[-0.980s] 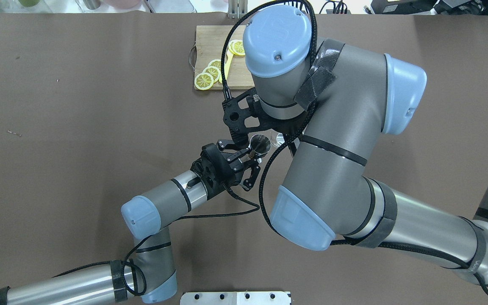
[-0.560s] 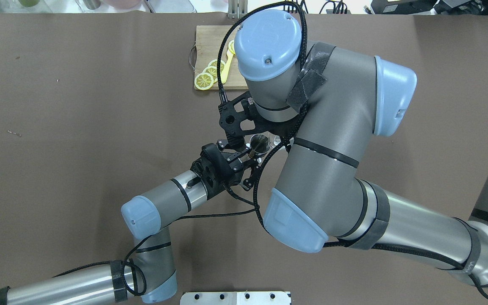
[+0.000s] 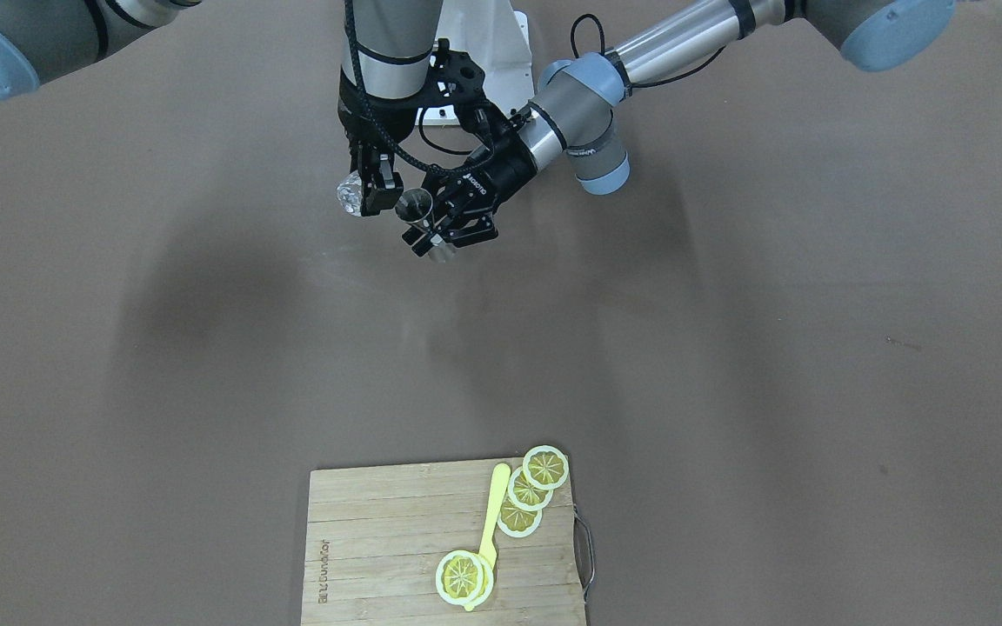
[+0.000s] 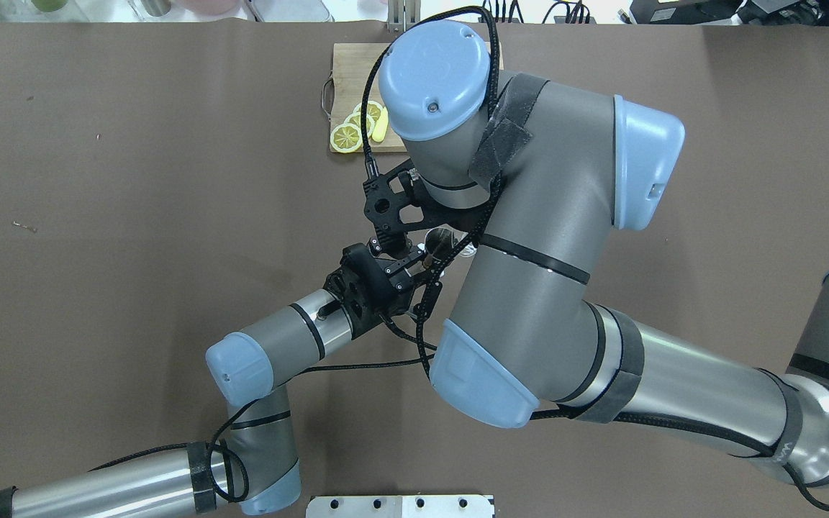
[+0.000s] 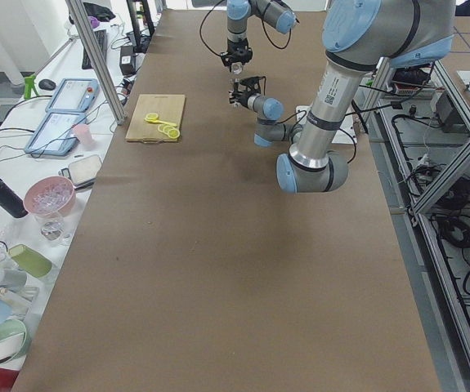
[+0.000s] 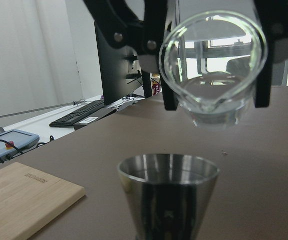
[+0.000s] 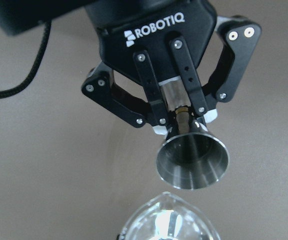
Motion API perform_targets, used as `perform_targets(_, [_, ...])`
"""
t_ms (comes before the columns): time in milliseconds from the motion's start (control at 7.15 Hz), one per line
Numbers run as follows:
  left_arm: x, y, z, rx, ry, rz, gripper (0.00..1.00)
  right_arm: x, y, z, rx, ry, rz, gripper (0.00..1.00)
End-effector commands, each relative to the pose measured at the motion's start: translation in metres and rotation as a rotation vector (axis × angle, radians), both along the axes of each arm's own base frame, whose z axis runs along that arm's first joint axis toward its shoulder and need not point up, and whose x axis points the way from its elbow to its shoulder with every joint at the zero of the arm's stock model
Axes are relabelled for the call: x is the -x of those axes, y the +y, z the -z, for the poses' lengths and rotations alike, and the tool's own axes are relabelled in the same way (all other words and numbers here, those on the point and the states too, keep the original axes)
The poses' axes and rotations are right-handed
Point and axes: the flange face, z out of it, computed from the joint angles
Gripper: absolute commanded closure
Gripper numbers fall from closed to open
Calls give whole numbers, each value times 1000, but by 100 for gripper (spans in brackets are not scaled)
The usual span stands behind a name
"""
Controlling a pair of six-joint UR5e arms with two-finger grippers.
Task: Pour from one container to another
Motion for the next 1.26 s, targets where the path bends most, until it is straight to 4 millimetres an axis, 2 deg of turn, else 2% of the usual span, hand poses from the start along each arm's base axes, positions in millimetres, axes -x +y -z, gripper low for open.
perform_targets(0, [0,0,0,0,0,-1,100,8,-5,6,10,18,0,100])
perform_targets(840, [0,0,0,0,0,-1,100,7,-9,11,19,96,-14,100])
perform_targets(1120, [0,0,0,0,0,-1,100,17,-13,14,16,119,-10,100])
